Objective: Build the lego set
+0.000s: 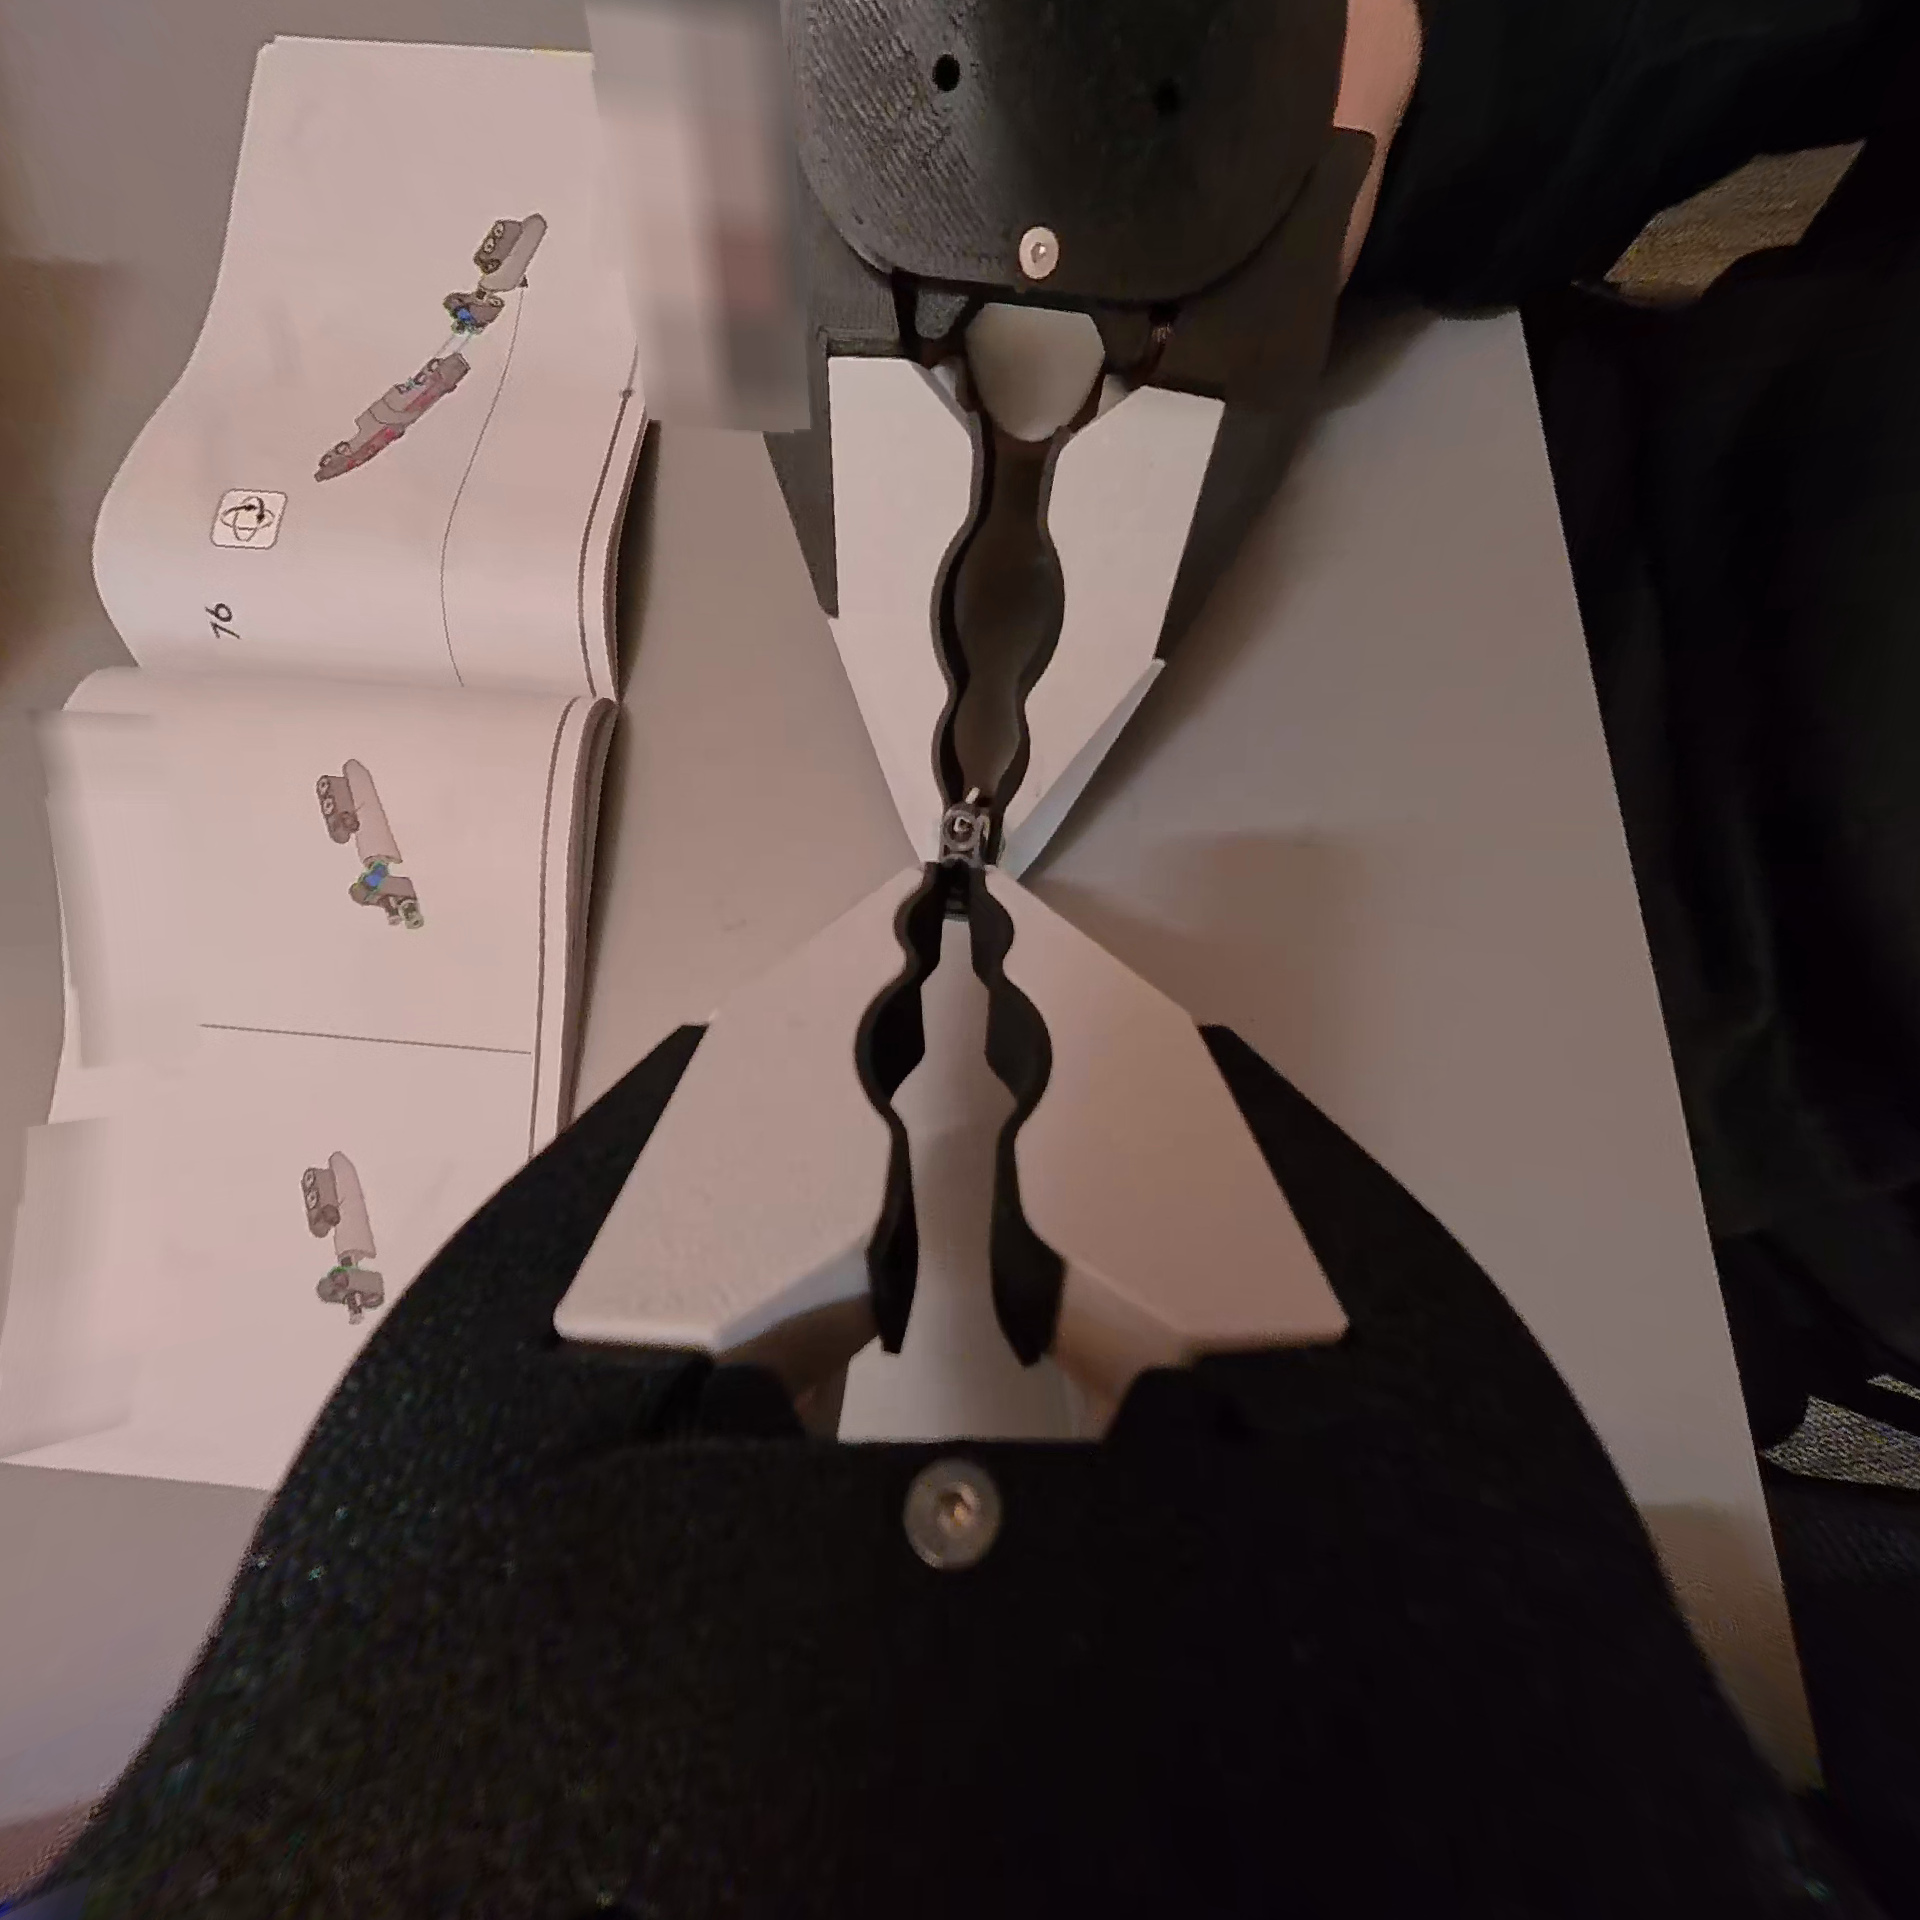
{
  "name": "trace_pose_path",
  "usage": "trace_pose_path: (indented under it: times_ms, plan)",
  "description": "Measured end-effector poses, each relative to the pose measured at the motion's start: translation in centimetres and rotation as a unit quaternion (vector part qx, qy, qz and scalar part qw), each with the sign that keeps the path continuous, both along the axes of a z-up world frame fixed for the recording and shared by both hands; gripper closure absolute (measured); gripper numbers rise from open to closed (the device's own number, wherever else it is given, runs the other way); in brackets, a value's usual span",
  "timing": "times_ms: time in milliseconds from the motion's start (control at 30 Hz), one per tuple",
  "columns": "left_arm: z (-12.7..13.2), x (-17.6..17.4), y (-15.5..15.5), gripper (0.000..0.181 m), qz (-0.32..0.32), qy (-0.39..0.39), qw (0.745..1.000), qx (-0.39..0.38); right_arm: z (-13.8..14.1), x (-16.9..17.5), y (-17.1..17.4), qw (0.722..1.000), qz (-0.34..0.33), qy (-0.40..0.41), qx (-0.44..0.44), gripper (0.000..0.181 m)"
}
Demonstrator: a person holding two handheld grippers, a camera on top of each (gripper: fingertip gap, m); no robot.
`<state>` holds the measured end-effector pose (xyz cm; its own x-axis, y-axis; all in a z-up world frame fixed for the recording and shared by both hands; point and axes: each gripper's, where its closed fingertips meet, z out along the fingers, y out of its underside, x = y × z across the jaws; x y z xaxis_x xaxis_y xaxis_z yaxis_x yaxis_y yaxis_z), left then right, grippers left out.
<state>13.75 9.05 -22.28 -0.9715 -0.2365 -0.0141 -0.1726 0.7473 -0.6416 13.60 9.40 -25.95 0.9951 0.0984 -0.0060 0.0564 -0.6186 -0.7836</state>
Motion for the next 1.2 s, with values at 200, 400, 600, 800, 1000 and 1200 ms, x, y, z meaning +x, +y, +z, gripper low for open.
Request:
trace_pose_path:
  times_ms: [200,400,600,800,1000,1200]
  plan:
    - [-0.03,-0.04,-0.09,0.180,-0.003,0.001,1.000,0.010,0.01,0.00,-0.01,1.000,0.000,-0.001,0.000,0.175]
    - [-0.06,0.07,-0.21,0.180,-0.003,0.000,1.000,0.015,0.02,0.03,-0.03,1.000,-0.001,-0.002,0.000,0.175]
    - [-0.08,-0.01,-0.28,0.180,-0.008,0.006,1.000,0.015,0.02,0.02,-0.03,1.000,0.000,-0.003,0.000,0.175]
    - [-0.09,0.05,-0.35,0.180,-0.006,0.004,1.000,0.009,0.02,0.04,-0.03,1.000,-0.001,-0.001,0.000,0.175]
    - [-0.12,-0.03,-0.42,0.180,-0.012,0.013,1.000,0.013,0.01,0.03,-0.04,1.000,0.000,-0.002,0.000,0.175]
    - [-0.17,0.15,-0.46,0.179,-0.006,0.005,1.000,0.015,0.01,0.09,-0.04,1.000,-0.002,-0.001,0.000,0.175]
